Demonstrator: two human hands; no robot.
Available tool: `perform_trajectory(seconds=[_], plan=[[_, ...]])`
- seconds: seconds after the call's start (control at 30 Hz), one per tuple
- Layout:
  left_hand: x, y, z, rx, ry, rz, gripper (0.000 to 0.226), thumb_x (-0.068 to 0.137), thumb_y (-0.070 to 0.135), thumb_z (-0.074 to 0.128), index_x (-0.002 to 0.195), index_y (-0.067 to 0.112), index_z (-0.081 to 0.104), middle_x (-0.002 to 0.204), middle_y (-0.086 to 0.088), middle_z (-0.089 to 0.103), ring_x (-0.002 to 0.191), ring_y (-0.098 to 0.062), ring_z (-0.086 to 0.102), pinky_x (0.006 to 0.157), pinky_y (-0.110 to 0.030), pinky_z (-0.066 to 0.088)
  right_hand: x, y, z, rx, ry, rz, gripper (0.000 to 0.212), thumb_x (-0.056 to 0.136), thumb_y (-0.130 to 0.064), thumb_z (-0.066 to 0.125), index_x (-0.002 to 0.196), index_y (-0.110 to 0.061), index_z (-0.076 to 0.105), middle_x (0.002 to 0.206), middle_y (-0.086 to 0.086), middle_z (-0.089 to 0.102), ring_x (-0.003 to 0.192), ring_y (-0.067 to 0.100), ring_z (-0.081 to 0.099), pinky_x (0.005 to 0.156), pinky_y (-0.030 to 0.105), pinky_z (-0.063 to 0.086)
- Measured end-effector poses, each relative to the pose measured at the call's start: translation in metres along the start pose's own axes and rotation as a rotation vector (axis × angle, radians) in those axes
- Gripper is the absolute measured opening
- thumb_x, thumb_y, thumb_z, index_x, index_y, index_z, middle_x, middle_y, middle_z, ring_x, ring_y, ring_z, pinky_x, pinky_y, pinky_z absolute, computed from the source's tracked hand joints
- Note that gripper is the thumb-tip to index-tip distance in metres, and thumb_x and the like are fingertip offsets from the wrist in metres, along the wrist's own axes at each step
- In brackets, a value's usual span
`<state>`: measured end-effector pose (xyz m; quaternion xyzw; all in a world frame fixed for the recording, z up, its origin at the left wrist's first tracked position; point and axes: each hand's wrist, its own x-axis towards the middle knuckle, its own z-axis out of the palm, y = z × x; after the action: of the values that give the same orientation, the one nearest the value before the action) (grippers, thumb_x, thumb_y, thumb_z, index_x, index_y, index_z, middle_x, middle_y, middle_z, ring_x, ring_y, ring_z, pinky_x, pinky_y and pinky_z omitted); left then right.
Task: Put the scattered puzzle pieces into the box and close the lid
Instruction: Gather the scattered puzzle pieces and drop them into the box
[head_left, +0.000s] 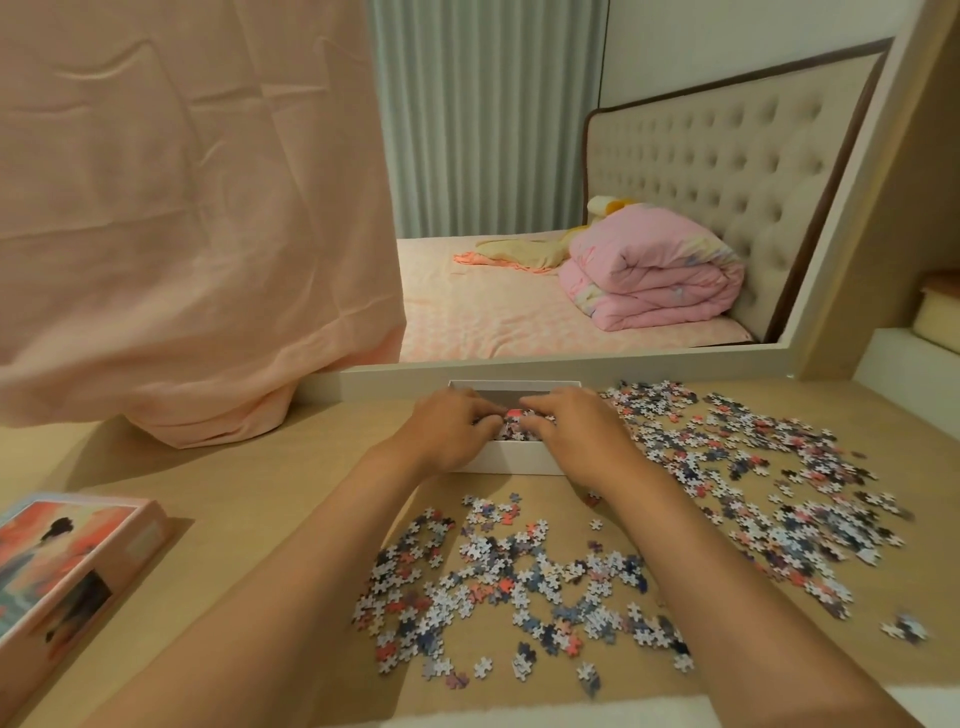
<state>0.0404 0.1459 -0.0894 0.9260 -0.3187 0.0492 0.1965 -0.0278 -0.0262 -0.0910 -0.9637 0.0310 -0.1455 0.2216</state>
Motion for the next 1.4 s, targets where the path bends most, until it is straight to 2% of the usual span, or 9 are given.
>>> perform_trajectory(seconds=[0.13,0.27,0.47,0.83,0.97,1.07,1.17,1.3,1.4], plan=[[-0.003,-0.002,-0.001,0.01,0.012,0.03,0.032,0.101,0.03,0.045,0.125,0.034,0.066,0.125,0.001,0.063,0.116,-0.023,0.055,0.097,-0.04,0.041,-0.003,-0.005,0.001,0.096,0.031,-0.027,0.016,0.094,-0.033,0.065,0.104,-0.031,0.078,0.1,-0.006,0.062,0.1,0.02,0.06,0.084,0.035,0.047],[-0.008,-0.009,0.001,-0.045,0.098,0.035,0.028,0.097,0.02,0.052,0.117,0.028,0.071,0.118,0.003,0.066,0.11,-0.019,0.058,0.096,-0.039,0.045,-0.009,-0.007,-0.005,0.007,0.158,0.034,0.003,0.085,-0.035,0.074,0.085,-0.032,0.076,0.103,-0.003,0.061,0.104,0.021,0.055,0.088,0.036,0.046],[-0.032,-0.018,0.004,-0.142,-0.019,-0.056,0.042,0.102,0.037,0.044,0.14,0.024,0.053,0.157,0.005,0.031,0.145,-0.013,0.025,0.12,-0.032,0.018,-0.015,-0.005,0.001,0.049,0.023,0.214,0.049,0.098,-0.038,0.054,0.141,-0.015,0.053,0.149,0.013,0.038,0.137,0.029,0.039,0.112,0.039,0.035],[-0.096,-0.041,-0.023,-0.112,-0.018,-0.14,0.059,0.095,0.054,0.048,0.149,0.035,0.036,0.162,0.01,0.012,0.148,-0.011,0.011,0.12,-0.032,0.012,-0.039,-0.034,0.008,0.167,-0.128,0.035,0.05,0.099,-0.043,0.053,0.144,-0.023,0.051,0.161,0.003,0.028,0.147,0.022,0.026,0.119,0.036,0.021],[-0.115,-0.047,-0.034,-0.113,0.149,-0.076,0.046,0.093,0.042,0.057,0.138,0.035,0.049,0.149,0.01,0.034,0.139,-0.009,0.026,0.117,-0.031,0.024,-0.045,-0.048,0.002,-0.053,-0.006,-0.131,0.038,0.098,-0.039,0.053,0.133,-0.027,0.058,0.14,0.001,0.047,0.131,0.02,0.042,0.109,0.039,0.038],[-0.132,-0.037,-0.041,-0.084,0.346,0.044,0.017,0.088,0.032,0.06,0.105,0.035,0.06,0.107,0.018,0.051,0.103,-0.003,0.048,0.088,-0.026,0.043,-0.05,-0.065,-0.014,-0.01,-0.084,-0.22,0.019,0.096,-0.032,0.056,0.106,-0.029,0.072,0.102,-0.011,0.065,0.094,0.012,0.062,0.082,0.034,0.053],[-0.14,-0.024,-0.041,-0.072,0.163,0.068,0.019,0.086,0.042,0.06,0.104,0.035,0.06,0.1,0.018,0.054,0.089,-0.004,0.054,0.076,-0.029,0.047,-0.055,-0.074,-0.023,-0.087,-0.427,-0.239,0.021,0.088,-0.036,0.071,0.109,-0.034,0.071,0.093,-0.021,0.063,0.081,0.001,0.06,0.071,0.02,0.049],[-0.141,-0.025,-0.028,0.106,-0.274,0.015,0.084,0.074,0.076,0.056,0.146,0.037,0.038,0.138,0.015,0.035,0.124,-0.008,0.039,0.104,-0.034,0.041,-0.061,-0.074,-0.016,-0.252,-0.63,-0.255,0.077,0.07,-0.054,0.082,0.139,-0.04,0.051,0.13,-0.017,0.053,0.112,0.01,0.058,0.097,0.037,0.05],[-0.141,-0.028,-0.022,0.096,-0.277,0.035,0.083,0.078,0.072,0.057,0.149,0.032,0.037,0.139,0.011,0.033,0.13,-0.008,0.03,0.11,-0.031,0.033,-0.063,-0.078,-0.011,-0.272,-0.628,-0.286,0.077,0.073,-0.051,0.081,0.142,-0.037,0.048,0.132,-0.013,0.051,0.117,0.015,0.052,0.101,0.039,0.045]])
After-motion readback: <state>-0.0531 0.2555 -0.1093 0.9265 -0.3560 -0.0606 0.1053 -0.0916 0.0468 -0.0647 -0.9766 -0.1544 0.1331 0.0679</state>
